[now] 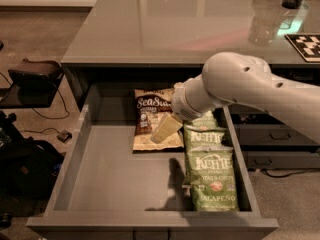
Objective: Pick brown chip bag from top drawer and place on counter
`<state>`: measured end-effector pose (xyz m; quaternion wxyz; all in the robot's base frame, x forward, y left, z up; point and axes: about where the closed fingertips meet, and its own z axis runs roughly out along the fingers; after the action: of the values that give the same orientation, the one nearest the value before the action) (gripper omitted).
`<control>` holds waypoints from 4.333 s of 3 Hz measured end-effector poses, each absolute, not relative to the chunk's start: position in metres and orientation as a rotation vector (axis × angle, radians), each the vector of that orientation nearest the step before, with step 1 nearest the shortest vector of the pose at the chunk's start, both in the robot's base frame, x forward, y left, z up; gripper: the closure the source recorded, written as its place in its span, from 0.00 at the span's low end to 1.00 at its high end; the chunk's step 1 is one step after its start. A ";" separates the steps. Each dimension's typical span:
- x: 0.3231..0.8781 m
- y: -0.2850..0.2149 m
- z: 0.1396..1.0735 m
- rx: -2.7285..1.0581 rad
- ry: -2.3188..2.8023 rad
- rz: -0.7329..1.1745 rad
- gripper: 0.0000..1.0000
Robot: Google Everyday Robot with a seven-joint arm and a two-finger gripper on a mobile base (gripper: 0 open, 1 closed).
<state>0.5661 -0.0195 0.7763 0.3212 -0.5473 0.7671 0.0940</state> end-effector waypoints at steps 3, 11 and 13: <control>0.618 0.012 0.672 -1.483 2.152 0.097 0.00; 0.657 0.020 0.585 -1.560 2.269 0.278 0.18; 0.657 0.020 0.586 -1.561 2.269 0.279 0.65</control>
Offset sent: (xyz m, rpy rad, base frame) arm 0.0645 0.0342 -0.1153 -0.2114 0.0296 -0.0819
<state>0.6570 0.0196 0.5857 0.1857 -0.5540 0.8055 0.0989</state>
